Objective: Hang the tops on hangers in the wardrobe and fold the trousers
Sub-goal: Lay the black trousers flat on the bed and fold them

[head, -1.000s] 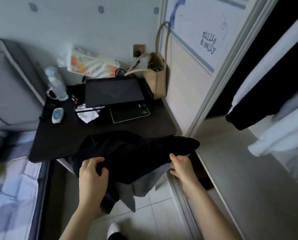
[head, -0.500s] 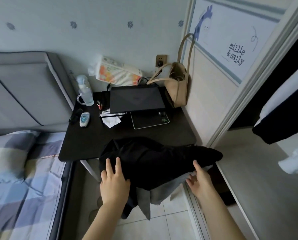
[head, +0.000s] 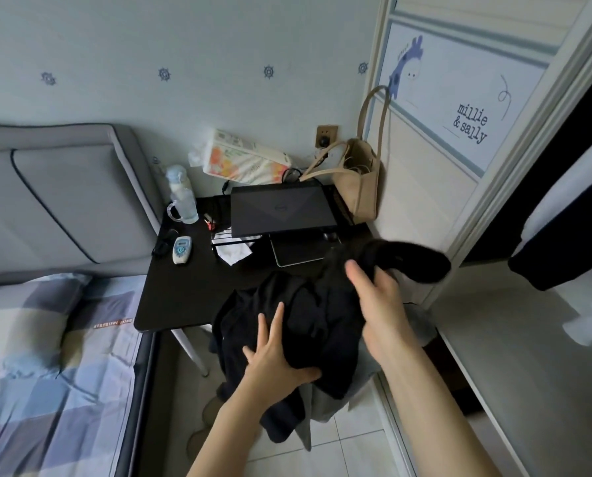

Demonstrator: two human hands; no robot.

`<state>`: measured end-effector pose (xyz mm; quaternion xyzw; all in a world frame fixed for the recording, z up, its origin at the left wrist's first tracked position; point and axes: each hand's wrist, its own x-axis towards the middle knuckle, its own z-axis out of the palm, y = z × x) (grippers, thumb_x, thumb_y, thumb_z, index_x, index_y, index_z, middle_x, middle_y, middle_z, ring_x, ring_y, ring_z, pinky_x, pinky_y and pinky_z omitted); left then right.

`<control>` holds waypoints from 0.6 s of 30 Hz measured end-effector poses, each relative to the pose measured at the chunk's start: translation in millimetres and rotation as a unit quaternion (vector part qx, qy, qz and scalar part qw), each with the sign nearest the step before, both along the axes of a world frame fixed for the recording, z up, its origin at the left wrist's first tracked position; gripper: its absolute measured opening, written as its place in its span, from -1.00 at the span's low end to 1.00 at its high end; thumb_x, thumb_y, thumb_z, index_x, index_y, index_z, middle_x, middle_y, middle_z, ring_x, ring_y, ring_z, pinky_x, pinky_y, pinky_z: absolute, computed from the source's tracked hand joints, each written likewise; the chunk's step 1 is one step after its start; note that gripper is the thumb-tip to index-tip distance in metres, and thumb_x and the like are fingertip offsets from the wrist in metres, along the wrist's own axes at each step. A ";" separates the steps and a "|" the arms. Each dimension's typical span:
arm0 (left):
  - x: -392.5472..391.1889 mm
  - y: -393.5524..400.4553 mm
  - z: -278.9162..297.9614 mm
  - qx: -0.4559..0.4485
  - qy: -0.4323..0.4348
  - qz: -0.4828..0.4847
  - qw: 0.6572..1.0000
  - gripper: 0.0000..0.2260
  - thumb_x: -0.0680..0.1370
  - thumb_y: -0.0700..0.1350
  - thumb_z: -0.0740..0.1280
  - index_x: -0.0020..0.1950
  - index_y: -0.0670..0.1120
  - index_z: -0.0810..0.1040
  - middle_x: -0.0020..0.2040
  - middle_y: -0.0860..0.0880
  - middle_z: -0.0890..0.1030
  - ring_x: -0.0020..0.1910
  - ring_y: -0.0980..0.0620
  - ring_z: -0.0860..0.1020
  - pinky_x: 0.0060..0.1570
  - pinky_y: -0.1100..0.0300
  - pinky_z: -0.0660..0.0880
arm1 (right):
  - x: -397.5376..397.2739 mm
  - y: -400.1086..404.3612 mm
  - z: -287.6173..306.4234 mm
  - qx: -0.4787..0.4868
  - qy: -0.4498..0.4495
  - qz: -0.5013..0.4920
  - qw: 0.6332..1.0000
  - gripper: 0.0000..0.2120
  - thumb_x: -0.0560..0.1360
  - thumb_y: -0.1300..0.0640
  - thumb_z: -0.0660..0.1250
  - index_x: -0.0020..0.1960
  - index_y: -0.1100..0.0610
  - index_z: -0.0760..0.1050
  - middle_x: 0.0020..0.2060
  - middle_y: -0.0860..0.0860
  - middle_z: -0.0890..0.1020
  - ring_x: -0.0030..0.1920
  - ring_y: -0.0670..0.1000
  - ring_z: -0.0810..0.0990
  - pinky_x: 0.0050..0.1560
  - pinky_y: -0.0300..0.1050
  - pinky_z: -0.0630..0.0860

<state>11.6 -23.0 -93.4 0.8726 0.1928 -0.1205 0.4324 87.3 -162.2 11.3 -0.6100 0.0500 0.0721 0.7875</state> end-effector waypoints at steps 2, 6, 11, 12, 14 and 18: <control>-5.7 -7.0 12.5 -0.028 -0.044 0.022 0.998 0.24 0.10 0.32 0.48 0.53 0.24 -0.29 0.59 0.06 -0.23 0.56 -0.20 -0.14 0.47 -0.27 -0.03 | -24.4 21.8 29.1 -0.041 -0.100 0.100 0.989 -0.89 0.54 0.19 0.33 0.02 0.14 0.61 -0.04 0.10 0.70 0.05 0.05 0.65 0.15 0.06 0.55; -25.1 -10.2 35.0 -0.016 -0.160 0.120 0.980 -0.18 0.21 0.26 0.25 0.38 -0.17 0.41 0.26 -0.24 0.47 0.34 -0.07 0.40 0.21 -0.15 0.41 | -70.3 58.3 65.0 -0.030 -0.187 0.239 0.952 -0.83 0.55 0.14 0.26 0.07 0.01 0.59 0.00 0.00 0.68 0.06 -0.07 0.63 0.15 -0.11 0.54; -58.5 6.5 72.9 -0.145 -0.403 0.313 0.848 -0.62 0.36 -0.23 0.25 -0.12 0.29 0.57 -0.25 0.14 0.65 -0.22 0.31 0.58 -0.27 0.37 0.49 | -102.0 89.6 72.4 0.069 -0.138 0.284 0.946 -0.74 0.56 0.16 0.22 0.21 0.01 0.54 0.11 0.02 0.65 0.19 -0.03 0.59 0.29 0.01 0.46; -67.6 18.9 75.3 -0.164 -0.420 0.336 0.827 -0.61 0.33 -0.25 0.23 -0.12 0.25 0.59 -0.22 0.11 0.66 -0.24 0.22 0.57 -0.28 0.34 0.50 | -105.7 94.6 71.8 0.096 -0.115 0.286 0.946 -0.73 0.55 0.17 0.23 0.21 0.06 0.54 0.11 0.06 0.65 0.19 0.03 0.59 0.30 0.06 0.46; -86.9 45.2 79.6 -0.160 -0.435 0.372 0.804 -0.69 0.30 -0.25 0.19 -0.18 0.11 0.59 -0.26 0.09 0.63 -0.26 0.12 0.51 -0.29 0.31 0.47 | -105.3 98.3 67.4 0.132 -0.082 0.284 0.946 -0.75 0.52 0.15 0.27 0.17 0.15 0.55 0.10 0.15 0.65 0.18 0.13 0.59 0.28 0.14 0.46; -141.6 111.5 93.7 -0.140 -0.494 0.457 0.726 -0.67 0.30 -0.32 0.20 -0.17 0.09 0.57 -0.26 0.10 0.58 -0.24 0.08 0.47 -0.25 0.25 0.41 | -104.9 115.3 47.2 0.077 -0.079 0.266 0.958 -0.79 0.57 0.11 0.30 -0.02 0.27 0.59 -0.10 0.20 0.67 -0.02 0.15 0.66 0.05 0.06 0.60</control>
